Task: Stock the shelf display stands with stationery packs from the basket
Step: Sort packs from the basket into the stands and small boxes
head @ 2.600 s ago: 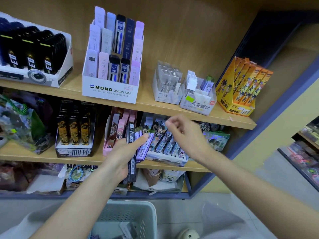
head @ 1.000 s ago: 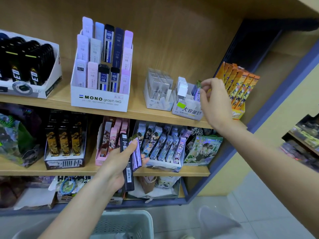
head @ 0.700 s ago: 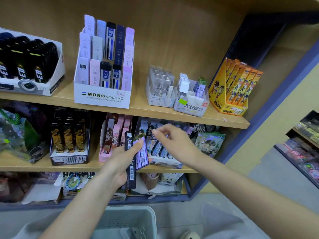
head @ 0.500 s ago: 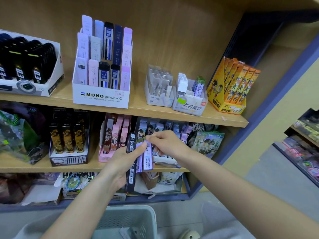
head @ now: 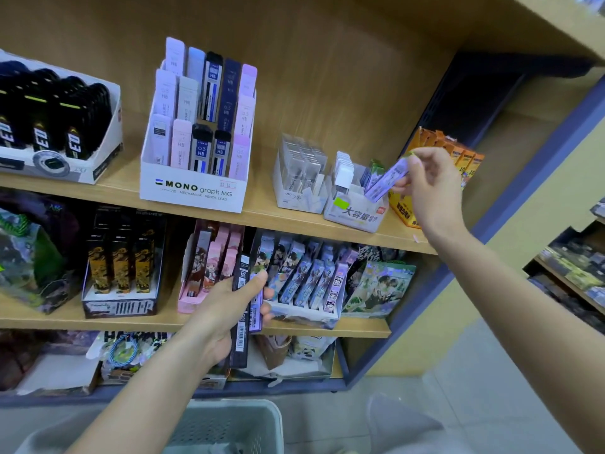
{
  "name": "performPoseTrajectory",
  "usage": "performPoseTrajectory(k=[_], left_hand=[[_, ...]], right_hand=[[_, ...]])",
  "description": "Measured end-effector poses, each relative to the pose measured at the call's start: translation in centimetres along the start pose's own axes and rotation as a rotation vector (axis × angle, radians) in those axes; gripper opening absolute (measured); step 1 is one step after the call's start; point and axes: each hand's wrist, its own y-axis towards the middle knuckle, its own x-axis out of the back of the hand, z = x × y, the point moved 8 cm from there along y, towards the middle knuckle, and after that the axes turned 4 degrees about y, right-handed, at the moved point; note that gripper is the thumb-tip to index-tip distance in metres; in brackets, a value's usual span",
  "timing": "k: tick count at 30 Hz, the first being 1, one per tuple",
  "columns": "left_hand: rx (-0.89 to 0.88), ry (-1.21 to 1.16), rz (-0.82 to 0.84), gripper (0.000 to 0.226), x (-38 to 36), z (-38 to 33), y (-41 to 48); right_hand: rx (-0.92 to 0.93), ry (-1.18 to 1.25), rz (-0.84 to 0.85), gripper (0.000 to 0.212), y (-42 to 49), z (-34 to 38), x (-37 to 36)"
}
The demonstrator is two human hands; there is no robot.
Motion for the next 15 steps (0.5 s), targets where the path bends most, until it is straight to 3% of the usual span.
performPoseTrajectory(k=[5, 13, 15], left_hand=[[0.001, -0.04, -0.009, 0.021, 0.1, -0.2, -0.1], [0.013, -0.109, -0.046, 0.011, 0.4, -0.2, 0.1], [0.005, -0.094, -0.034, 0.011, 0.3, -0.3, 0.2]], right_hand=[[0.02, -0.033, -0.042, 0.008, 2.8, -1.4, -0.1], [0.052, -0.43, 0.231, 0.014, 4.1, -3.7, -2.8], [0.063, -0.487, 0.226, 0.018, 4.4, -3.9, -2.8]])
